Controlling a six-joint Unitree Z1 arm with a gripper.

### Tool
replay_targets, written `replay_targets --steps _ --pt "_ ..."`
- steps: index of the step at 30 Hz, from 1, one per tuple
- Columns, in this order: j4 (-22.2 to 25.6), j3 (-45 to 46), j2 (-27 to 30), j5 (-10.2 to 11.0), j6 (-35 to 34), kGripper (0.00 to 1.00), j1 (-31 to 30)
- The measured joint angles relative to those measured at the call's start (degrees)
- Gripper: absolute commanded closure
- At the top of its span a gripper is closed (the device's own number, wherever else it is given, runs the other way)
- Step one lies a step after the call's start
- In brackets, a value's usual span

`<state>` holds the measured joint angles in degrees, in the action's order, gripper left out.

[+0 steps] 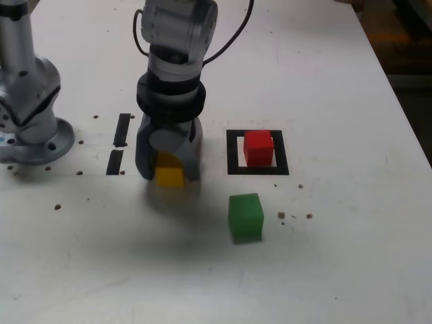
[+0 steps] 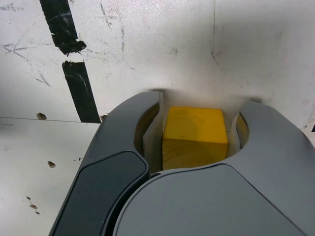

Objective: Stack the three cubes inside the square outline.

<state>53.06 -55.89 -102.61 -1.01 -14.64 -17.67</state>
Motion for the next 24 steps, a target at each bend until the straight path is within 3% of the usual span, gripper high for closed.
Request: replay_targets --steps 5,13,19,24 --pt "2.82 -2.06 0.02 0.35 -0.28 0.81 -0.01" --pt "18.65 -16.13 0.81 3.12 -1.04 0.81 -0.01" --pt "30.26 -27.47 -4.27 5.43 -0.17 0.81 1.19" --pt "31.02 -36.92 -7.93 6.02 1.81 0.81 3.36"
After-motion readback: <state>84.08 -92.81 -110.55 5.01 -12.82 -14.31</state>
